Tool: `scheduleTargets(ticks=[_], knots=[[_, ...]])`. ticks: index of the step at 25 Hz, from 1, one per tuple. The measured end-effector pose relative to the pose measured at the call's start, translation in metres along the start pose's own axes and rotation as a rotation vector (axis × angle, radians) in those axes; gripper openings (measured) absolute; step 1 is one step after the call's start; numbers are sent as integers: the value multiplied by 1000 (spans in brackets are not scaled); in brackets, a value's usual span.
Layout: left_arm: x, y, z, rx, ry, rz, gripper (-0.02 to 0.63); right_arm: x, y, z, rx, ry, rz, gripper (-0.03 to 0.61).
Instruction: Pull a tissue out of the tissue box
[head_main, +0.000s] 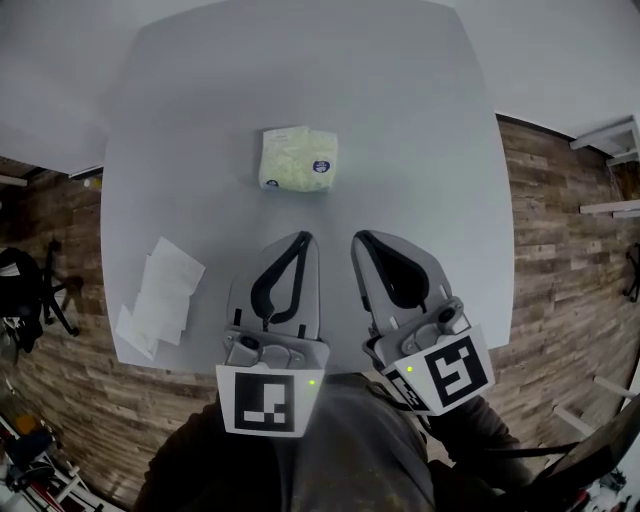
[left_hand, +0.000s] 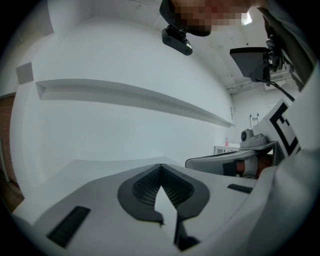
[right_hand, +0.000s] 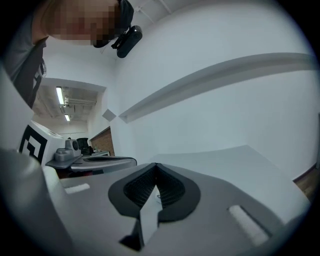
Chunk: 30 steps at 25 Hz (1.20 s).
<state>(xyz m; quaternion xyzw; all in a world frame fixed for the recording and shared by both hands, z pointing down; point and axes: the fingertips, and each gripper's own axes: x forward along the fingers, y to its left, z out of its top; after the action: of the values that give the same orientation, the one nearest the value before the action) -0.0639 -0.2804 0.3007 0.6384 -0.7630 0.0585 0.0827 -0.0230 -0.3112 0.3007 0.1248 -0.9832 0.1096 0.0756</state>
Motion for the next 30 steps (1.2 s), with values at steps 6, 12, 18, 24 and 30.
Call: scheduleTargets(ticks=[6,12,18,24,30], knots=[[47,21,-38,-54,75,-20,-2,45,-28,-33,43,67,4,2],[89,37,-73,-91,134,-26,-2,83,-66,-42,45,66,6,4],[115,53,-104,-115,175,-12,-2,112,-83,-66,16,99,88,99],[128,61,-125,-143,201,-8,-2,131,-91,-84,-38,127,167,121],[138,64,-143,-157,228,-10,-2,146,-101,-105,-80,177,201,121]])
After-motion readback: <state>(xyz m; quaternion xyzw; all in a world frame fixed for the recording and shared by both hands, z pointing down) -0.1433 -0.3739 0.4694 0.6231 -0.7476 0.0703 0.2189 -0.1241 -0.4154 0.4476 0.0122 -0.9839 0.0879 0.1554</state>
